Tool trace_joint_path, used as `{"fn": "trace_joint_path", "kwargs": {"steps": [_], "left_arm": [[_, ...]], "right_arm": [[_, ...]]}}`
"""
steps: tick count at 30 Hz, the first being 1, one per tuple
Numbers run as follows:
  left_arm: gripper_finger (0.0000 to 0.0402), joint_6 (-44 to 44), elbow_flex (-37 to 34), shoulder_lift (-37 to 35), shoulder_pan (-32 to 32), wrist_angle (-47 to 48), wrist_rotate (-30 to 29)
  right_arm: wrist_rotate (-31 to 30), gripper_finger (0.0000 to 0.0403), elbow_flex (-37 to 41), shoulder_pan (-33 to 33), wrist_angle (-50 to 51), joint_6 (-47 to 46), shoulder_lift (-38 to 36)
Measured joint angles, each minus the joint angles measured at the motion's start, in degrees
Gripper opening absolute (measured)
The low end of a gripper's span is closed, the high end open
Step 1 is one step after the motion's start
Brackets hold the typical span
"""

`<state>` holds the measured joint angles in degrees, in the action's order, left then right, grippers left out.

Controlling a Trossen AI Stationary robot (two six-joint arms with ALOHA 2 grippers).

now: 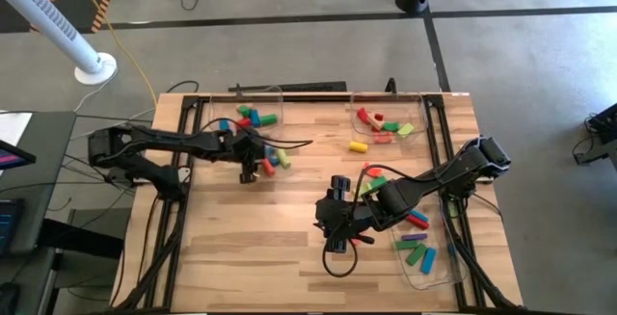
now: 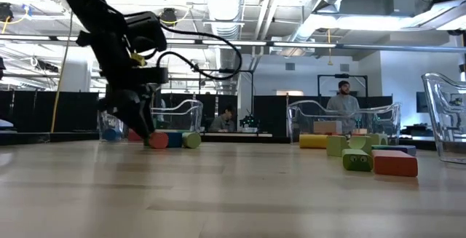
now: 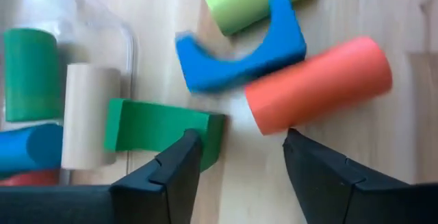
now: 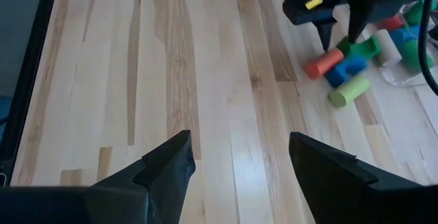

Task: Sort blocks by size
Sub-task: Put the orange cylindrical block into the top left transparent bin

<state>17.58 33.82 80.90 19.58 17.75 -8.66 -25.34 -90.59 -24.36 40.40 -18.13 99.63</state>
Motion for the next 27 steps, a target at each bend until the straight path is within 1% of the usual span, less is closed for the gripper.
{"fn": "trace_joint_path", "kwargs": {"steps": [3,6,7,9,12,16,18,27], "left_arm": [[0.0171,0.1,0.0,1.5,-0.4,-1.4,-0.3],[0.0134,-0.1,0.0,1.4,-0.7,-1.8,-0.5],[0.0121,-0.4,0.0,1.0,-0.7,-1.4,-0.1],[0.0094,-1.5,-0.3,0.3,-1.2,0.8,2.9],[0.0055,-1.9,-0.5,-1.1,-2.0,3.7,4.9],[0.001,-2.7,-0.4,-2.0,-4.0,6.2,4.3],[0.0004,-3.6,-0.4,-2.1,-5.2,6.9,3.9],[0.0006,-6.7,0.0,-2.1,-10.7,8.6,0.2]], "right_arm": [[0.0,0.0274,0.0,0.0,0.1,0.0,0.0],[0.0,0.0274,0.0,0.0,0.1,0.0,0.0],[0.0,0.0274,0.0,0.0,0.1,0.0,0.0],[0.0,0.0274,0.0,0.0,0.1,0.0,0.0],[0.0,0.0274,0.0,0.0,0.1,0.0,0.0],[0.0,0.0274,0.0,0.0,0.0,0.0,0.0],[0.0,0.0274,0.0,0.0,0.0,-0.1,0.0],[0.0,0.0274,0.0,0.0,0.1,-0.5,0.0]]}}
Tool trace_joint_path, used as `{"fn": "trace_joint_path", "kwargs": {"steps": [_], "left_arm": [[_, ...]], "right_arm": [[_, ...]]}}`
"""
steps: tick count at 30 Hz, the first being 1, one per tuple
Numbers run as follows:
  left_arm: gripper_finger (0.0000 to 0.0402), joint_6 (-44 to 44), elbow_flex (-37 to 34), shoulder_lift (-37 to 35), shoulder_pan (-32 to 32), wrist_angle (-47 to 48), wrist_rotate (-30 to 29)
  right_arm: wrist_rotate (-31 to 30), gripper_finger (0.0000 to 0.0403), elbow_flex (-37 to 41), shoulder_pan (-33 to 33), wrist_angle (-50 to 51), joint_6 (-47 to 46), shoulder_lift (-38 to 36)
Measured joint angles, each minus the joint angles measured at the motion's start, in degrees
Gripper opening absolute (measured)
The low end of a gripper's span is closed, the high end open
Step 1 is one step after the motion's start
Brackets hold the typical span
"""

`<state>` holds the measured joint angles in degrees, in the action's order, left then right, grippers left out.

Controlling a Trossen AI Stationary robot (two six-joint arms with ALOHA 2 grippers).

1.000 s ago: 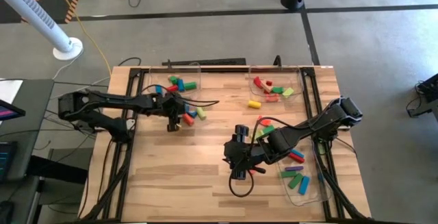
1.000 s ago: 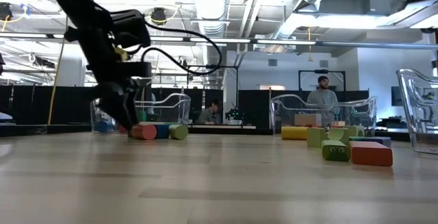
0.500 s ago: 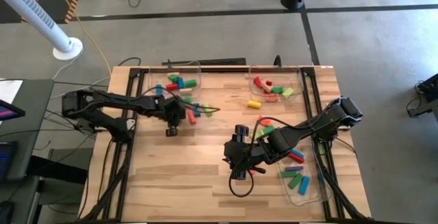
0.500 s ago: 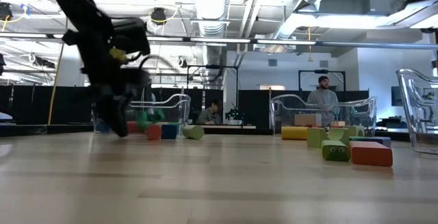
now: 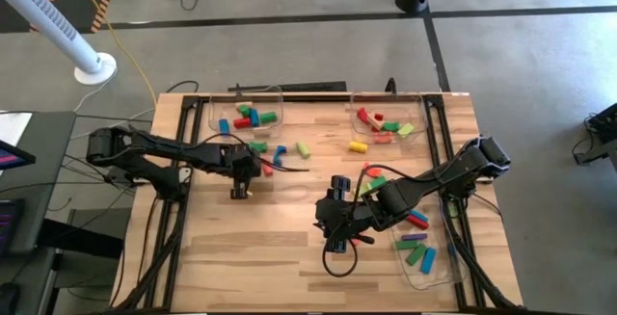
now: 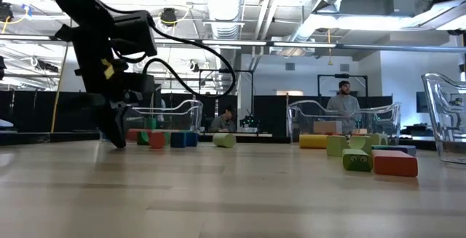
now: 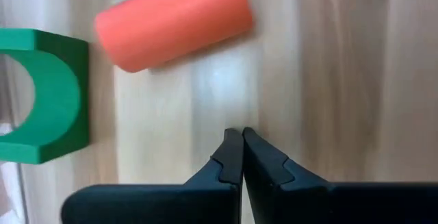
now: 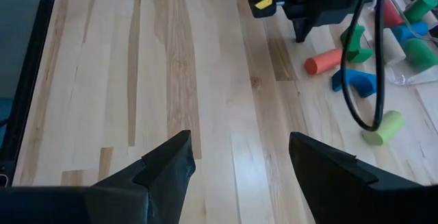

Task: Sort blocks by size
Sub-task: Put the orange cylindrical block into the top left transparent bin

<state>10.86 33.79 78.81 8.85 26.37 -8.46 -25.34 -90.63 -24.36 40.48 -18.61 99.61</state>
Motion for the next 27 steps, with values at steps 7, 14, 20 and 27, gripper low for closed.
{"fn": "trace_joint_path", "kwargs": {"steps": [7,14,20,27], "left_arm": [[0.002,-0.2,2.7,-1.2,-6.0,2.1,1.0],[0.0128,2.9,4.3,-4.8,-13.2,0.9,-9.5],[0.0226,4.1,4.6,-4.9,-13.2,-0.2,-12.2],[0.0253,5.2,4.6,-4.9,-13.0,-1.7,-13.3]], "right_arm": [[0.0,0.0274,0.0,0.0,0.0,0.0,0.0],[0.0,0.0274,0.0,0.0,0.0,-0.1,0.0],[0.0,0.0274,0.0,0.0,0.0,-0.5,0.0],[0.0,0.0274,0.0,0.0,0.0,-0.5,0.0]]}}
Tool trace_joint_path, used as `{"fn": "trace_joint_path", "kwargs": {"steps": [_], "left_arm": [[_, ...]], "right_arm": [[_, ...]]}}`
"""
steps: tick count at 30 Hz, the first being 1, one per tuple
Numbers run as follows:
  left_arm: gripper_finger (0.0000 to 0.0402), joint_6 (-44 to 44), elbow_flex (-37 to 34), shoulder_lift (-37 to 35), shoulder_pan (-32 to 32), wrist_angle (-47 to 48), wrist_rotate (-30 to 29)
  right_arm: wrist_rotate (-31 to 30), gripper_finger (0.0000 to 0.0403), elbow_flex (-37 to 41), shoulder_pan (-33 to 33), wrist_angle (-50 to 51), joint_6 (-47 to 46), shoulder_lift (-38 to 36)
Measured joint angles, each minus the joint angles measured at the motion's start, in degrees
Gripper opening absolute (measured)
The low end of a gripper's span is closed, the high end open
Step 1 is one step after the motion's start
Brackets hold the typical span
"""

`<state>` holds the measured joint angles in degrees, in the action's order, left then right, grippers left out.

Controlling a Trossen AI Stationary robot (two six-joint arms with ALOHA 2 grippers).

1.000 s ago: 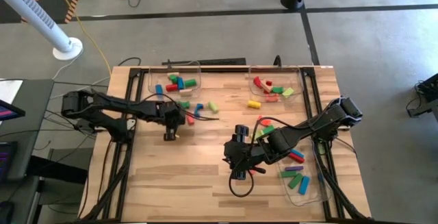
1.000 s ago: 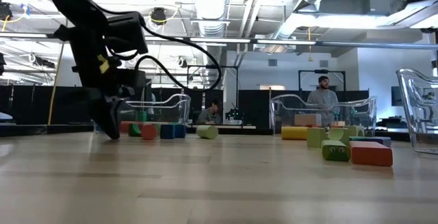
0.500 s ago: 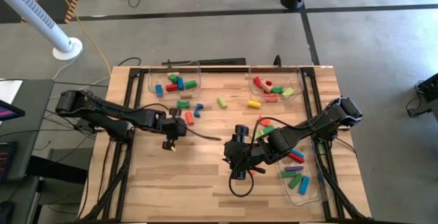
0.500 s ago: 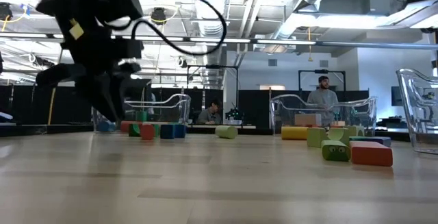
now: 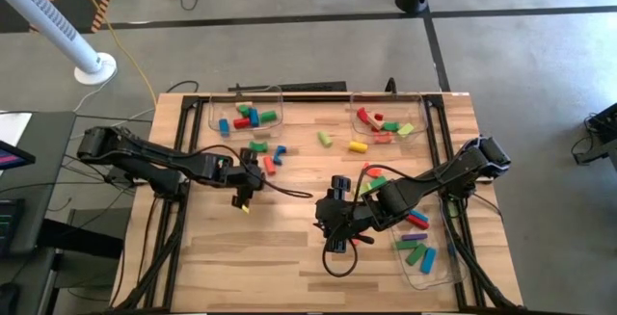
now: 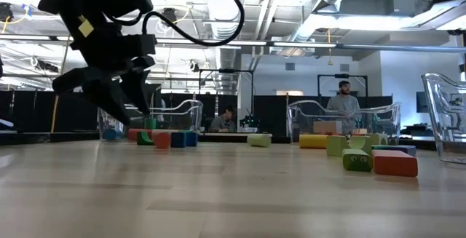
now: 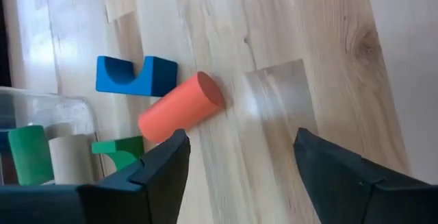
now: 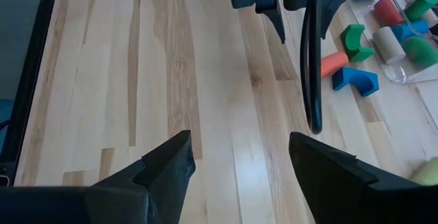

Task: Sort blocks by size
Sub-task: Put the orange cylindrical block into the top left transparent bin

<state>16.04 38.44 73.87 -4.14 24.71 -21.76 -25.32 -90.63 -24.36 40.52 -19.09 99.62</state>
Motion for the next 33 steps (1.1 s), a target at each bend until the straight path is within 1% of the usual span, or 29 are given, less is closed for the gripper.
{"fn": "trace_joint_path", "kwargs": {"steps": [14,17,26,33], "left_arm": [[0.0254,-0.7,0.0,0.0,0.0,-0.2,-0.2],[0.0254,-0.6,0.0,0.0,0.0,-0.2,-1.0],[0.0254,2.2,0.1,-0.1,0.3,-3.0,-1.7],[0.0254,2.5,0.1,-0.1,1.2,-3.3,-2.8]], "right_arm": [[0.0,0.0274,0.0,0.0,0.0,0.0,0.0],[0.0,0.0274,0.0,0.0,0.0,0.0,0.0],[0.0,0.0274,0.0,0.0,0.1,0.0,0.0],[0.0,0.0274,0.0,0.0,0.3,-0.3,0.0]]}}
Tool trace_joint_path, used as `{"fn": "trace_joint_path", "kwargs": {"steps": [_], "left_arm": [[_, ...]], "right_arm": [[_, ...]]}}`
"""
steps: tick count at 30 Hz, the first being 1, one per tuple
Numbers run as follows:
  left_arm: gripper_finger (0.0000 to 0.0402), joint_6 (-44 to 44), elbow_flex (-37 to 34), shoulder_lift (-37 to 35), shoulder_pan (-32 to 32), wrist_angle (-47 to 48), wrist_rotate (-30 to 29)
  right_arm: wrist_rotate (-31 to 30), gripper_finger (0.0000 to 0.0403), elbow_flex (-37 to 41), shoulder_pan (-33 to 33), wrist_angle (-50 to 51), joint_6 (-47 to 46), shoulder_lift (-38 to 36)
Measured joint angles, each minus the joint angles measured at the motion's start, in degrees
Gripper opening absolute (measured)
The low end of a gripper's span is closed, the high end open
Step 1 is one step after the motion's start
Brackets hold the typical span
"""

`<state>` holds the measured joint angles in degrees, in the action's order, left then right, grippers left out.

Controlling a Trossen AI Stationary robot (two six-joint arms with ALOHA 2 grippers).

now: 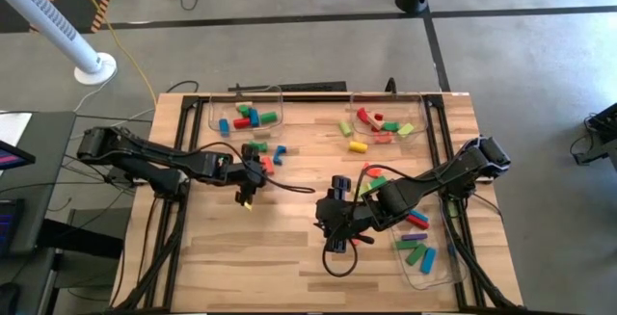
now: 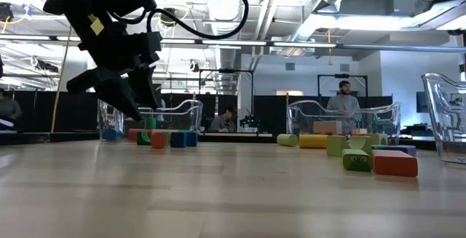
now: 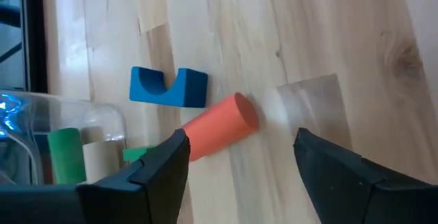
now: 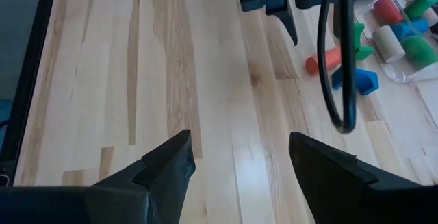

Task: Sort blocks by size
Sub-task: Put the orange cylindrical block into the top left transparent bin

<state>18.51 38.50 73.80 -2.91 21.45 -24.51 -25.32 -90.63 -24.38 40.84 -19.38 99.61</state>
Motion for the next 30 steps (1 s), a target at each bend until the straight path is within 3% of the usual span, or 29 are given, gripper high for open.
{"fn": "trace_joint_path", "kwargs": {"steps": [5,10,16,21,30], "left_arm": [[0.0254,3.4,0.0,0.0,1.2,-0.8,0.8],[0.0254,8.5,0.0,0.0,4.6,-5.4,11.7],[0.0239,17.4,0.0,0.1,11.1,-5.4,19.3],[0.0223,18.8,0.0,0.4,16.8,-4.8,26.2],[0.0222,21.5,0.0,3.2,19.8,-5.1,29.0]], "right_arm": [[0.0,0.0274,0.0,-0.6,1.1,-0.7,0.0],[0.0,0.0274,0.0,-1.3,1.2,-1.7,0.0],[0.0,0.0274,0.0,-2.3,2.9,-4.3,0.0],[0.0,0.0274,0.0,-3.1,3.5,-4.6,0.0],[0.0,0.0274,0.0,-2.8,3.5,-4.7,0.0]]}}
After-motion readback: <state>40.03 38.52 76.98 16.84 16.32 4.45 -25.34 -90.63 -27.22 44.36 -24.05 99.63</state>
